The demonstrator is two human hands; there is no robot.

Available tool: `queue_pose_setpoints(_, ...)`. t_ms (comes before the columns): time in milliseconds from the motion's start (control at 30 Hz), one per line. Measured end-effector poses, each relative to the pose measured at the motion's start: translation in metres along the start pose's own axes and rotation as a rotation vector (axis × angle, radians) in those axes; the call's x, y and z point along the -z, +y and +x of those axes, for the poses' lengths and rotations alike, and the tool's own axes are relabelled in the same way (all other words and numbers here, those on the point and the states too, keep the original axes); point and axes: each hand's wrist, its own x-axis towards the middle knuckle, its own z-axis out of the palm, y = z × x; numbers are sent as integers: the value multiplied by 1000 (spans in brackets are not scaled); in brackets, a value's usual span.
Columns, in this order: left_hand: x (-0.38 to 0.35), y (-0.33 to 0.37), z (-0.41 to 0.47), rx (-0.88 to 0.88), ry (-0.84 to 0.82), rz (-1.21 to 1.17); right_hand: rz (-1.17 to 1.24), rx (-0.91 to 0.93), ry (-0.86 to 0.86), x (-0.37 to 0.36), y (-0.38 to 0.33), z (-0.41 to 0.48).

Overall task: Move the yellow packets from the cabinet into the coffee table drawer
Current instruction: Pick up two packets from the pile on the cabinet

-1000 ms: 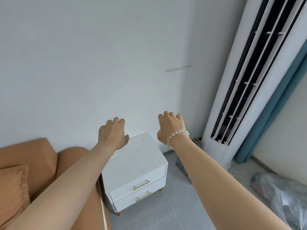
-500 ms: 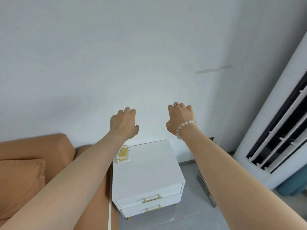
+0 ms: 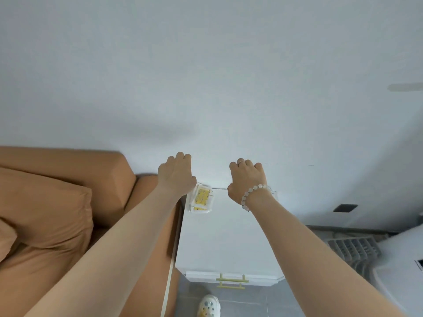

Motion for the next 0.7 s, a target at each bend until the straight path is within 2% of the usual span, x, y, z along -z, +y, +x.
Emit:
queue_pose_setpoints(100,-28,-15,33,5,-20,-8,4,1,-88,-27,-5,33)
queue_pose_setpoints(233,-62,-27,82,92,-16,-209,20,12,-150,-60,-7,76)
queue_pose_setpoints(300,-84,-29,100,131,-63,-280,9,6,-218,-78,-6,87)
queue_pose_setpoints(433,-130,-34,120,103,-156,-253,17,-88,-317,-118,9,99)
queue_pose_setpoints(600,-185,-35,129,195,-297,-307,33,-152,-462,-168,21,88)
queue_pose_setpoints(700,-211,-24,127,193,-349,-320,59,-194,-523,-197,25,83)
